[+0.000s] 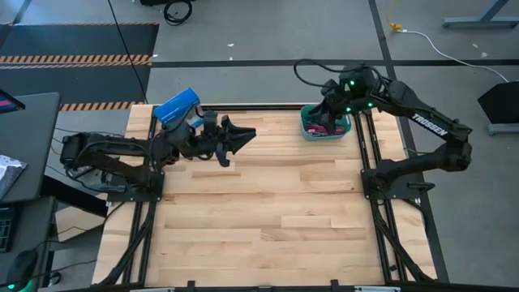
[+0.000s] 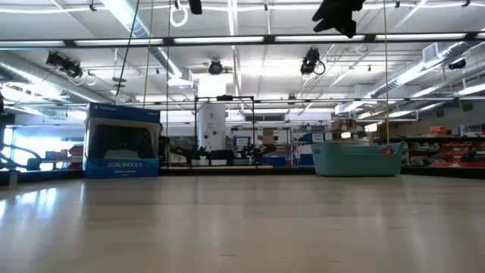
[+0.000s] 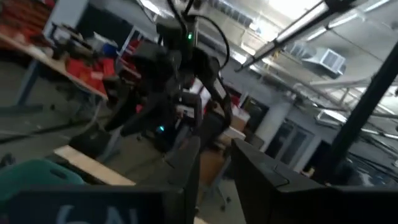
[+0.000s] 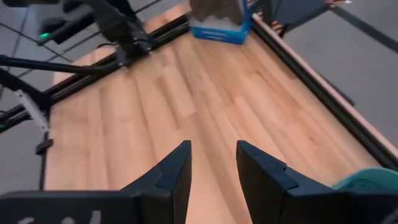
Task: Pick and place USB-C Cables
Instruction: Move the green bin to the center of the table
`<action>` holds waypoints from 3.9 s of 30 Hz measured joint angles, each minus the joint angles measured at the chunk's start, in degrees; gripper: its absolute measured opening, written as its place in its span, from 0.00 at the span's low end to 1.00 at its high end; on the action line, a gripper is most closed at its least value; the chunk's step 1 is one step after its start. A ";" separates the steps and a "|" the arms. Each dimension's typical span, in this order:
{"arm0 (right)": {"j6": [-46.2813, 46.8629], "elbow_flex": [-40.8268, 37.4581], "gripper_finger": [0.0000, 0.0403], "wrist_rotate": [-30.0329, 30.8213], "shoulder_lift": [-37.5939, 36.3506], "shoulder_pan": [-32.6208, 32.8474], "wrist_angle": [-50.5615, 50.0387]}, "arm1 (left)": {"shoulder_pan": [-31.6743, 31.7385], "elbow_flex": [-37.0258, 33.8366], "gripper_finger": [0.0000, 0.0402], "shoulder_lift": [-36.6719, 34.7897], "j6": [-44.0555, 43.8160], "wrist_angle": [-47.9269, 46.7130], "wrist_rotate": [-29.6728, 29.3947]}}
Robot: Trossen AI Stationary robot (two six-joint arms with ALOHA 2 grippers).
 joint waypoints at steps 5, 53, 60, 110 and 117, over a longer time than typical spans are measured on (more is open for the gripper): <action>2.45 0.00 0.33 12.15 -0.05 3.81 -4.09 | -0.68 -0.02 0.15 -0.65 -2.19 -4.15 1.19; -24.22 -8.07 0.33 28.57 27.08 -23.48 -1.53 | -3.26 -0.02 0.03 -0.59 -12.35 -11.41 -1.42; -31.47 -8.07 0.33 30.02 27.08 -24.44 0.18 | -3.76 -0.02 0.04 -0.59 -13.03 -11.37 -1.40; -53.04 -11.54 0.33 22.87 32.28 -21.23 -1.75 | -3.56 0.00 0.04 -0.57 -11.97 -8.74 0.30; -54.49 -13.64 0.27 22.99 32.28 -20.46 -1.08 | -3.56 0.00 0.04 -0.57 -11.48 -8.76 0.31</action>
